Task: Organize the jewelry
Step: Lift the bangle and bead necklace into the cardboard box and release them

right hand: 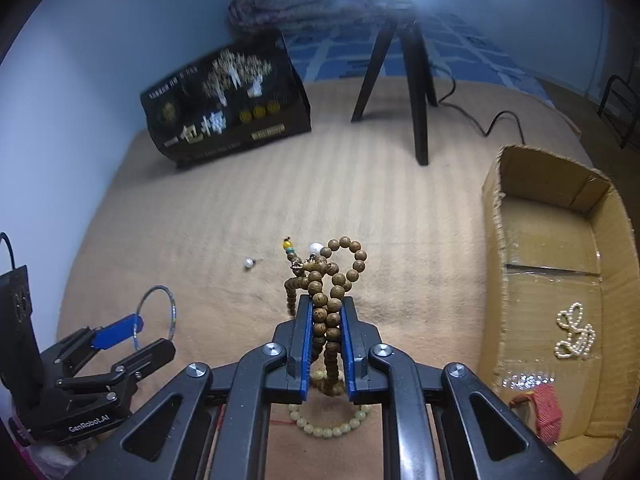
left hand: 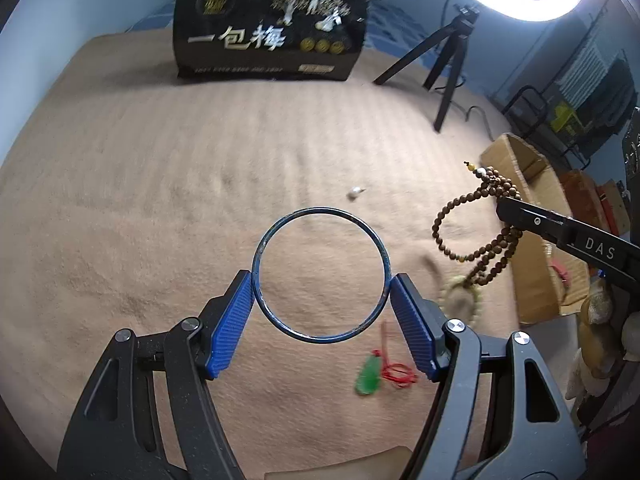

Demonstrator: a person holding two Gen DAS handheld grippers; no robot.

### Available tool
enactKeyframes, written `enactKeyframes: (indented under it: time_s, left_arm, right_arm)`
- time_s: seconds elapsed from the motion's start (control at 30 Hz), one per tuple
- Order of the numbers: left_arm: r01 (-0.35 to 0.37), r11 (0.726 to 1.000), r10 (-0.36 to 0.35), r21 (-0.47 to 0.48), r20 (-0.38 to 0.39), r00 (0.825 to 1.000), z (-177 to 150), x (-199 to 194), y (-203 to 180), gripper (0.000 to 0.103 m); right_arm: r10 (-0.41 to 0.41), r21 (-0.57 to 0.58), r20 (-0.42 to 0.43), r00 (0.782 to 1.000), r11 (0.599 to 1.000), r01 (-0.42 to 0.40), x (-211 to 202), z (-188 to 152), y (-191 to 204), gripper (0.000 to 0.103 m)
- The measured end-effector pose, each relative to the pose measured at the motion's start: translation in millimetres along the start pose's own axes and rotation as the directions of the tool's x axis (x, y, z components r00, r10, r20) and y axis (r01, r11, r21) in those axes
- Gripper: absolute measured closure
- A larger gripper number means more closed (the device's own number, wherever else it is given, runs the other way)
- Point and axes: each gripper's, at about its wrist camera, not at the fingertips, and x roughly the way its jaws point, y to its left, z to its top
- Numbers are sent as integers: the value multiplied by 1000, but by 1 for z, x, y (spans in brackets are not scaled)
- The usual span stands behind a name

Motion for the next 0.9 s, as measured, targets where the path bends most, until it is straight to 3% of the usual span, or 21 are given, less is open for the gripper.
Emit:
enactKeyframes:
  time_s: [0.37,0.9]
  left_arm:
    - [74,996,-77,57,69,995,3,-30,-45,31]
    - [136,978,-151,156,90,984,-1,-39,-112,31]
  right_arm:
    - [8,38,103,995,999,-12,-61,-4,-23,92]
    - [-42,113,197,980,993,20,-120,-13,-79,92]
